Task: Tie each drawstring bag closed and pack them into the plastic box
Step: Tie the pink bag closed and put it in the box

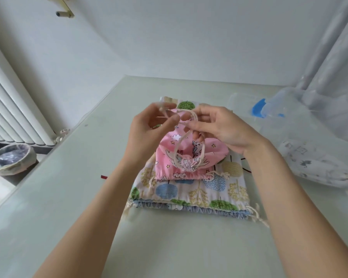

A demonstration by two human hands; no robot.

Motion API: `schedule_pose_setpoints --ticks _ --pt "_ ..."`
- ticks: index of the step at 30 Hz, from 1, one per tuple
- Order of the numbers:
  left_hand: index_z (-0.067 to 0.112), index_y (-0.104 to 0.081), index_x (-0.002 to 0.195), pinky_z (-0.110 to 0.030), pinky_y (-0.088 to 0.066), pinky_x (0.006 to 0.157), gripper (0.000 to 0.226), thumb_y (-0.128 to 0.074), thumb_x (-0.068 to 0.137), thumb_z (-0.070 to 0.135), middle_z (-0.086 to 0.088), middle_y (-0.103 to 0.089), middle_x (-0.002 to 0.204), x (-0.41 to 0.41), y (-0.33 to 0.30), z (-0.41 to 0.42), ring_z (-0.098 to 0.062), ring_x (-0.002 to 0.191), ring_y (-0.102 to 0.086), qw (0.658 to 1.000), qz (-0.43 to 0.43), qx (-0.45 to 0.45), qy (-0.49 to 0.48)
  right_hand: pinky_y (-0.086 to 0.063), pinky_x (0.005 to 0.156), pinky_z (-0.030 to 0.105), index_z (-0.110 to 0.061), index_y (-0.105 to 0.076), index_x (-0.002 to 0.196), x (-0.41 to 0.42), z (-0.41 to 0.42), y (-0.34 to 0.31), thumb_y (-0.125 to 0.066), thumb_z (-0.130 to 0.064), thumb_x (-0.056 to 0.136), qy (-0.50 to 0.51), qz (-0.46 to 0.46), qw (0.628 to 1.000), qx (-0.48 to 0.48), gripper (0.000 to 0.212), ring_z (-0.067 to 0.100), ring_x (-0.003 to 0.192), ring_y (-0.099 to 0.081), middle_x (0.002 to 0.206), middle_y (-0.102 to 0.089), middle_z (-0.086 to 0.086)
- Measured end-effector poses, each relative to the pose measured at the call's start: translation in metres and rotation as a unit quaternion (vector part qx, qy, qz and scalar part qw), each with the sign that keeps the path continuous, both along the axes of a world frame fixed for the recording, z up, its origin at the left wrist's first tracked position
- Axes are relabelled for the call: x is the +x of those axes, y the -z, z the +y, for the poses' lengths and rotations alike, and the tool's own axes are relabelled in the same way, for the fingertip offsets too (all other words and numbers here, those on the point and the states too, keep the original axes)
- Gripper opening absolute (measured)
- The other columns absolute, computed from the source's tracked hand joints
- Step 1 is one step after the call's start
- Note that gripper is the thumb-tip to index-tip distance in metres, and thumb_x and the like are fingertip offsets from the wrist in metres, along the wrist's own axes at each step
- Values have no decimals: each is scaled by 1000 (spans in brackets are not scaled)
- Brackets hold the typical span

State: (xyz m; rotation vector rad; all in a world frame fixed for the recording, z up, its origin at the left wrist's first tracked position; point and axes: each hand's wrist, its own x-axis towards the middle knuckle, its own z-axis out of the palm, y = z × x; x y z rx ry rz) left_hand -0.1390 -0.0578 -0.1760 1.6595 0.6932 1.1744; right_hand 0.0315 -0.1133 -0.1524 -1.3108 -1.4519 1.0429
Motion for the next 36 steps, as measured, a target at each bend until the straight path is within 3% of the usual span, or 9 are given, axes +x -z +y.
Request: schedule_pose_setpoints --ticks 4,8,12,15,19,25,29,32,36 --pt "13 -59 119 -14 -53 72 55 -78 70 30 4 -71 96 0 7 -5 0 82 -67 984 166 -37 62 -51 60 17 -3 -66 100 1 3 3 -61 -3 86 62 65 995 53 15 7 60 -60 78 -68 5" --pt "6 -69 94 -14 -49 61 19 -68 81 21 -2 -71 73 -2 5 -6 -9 67 -66 988 85 -81 100 -49 63 17 -6 -67 93 7 -4 -5 -60 -8 82 20 113 990 79 13 8 64 -59 77 -69 -1" --pt "9 -67 86 -19 -50 69 17 -55 91 21 1 -64 70 -7 2 -2 -11 68 -61 983 61 -103 139 -49 70 19 -18 -71 86 10 -15 -13 -62 -13 78 -79 55 991 98 13 9 70 -61 78 -68 -7" --pt "14 -68 80 -22 -49 72 23 -50 94 15 2 -65 70 -7 4 0 -12 68 -60 977 21 -132 164 -52 79 20 -17 -68 92 7 -14 -14 -67 -5 77 -45 -46 989 136 18 5 80 -66 83 -71 -14" --pt "12 -71 77 -20 -53 60 33 -41 92 9 -3 -70 71 -7 2 0 -13 60 -64 963 -39 -191 186 -50 79 17 -20 -67 93 2 -10 -12 -67 6 79 -5 -113 979 172 29 4 84 -67 82 -72 -13" --pt "14 -61 98 -19 -53 56 9 -55 91 13 1 -67 77 -5 9 -4 -11 56 -63 972 5 -146 185 -54 80 25 -26 -61 89 -3 -6 -7 -75 -3 74 36 -161 968 189 31 4 78 -63 87 -65 -8" --pt "11 -65 96 -23 -54 61 20 -68 77 18 2 -66 72 -3 12 -1 -13 60 -64 984 5 -110 141 -52 78 23 -16 -65 84 -5 -2 -4 -75 -2 74 28 -139 973 181 20 9 80 -67 84 -68 -2" --pt "9 -68 93 -22 -54 64 9 -64 85 12 3 -65 70 -6 11 5 -11 64 -64 994 32 -57 87 -52 76 20 -7 -71 89 -3 -6 -4 -74 -3 73 42 -99 980 165 17 10 78 -70 79 -72 -3" --pt "24 -63 83 -25 -54 66 13 -59 91 16 7 -62 72 -14 9 10 -3 66 -60 992 110 60 4 -56 73 22 -4 -70 100 6 -18 -3 -72 -9 75 96 -76 978 169 26 14 75 -71 86 -73 6"
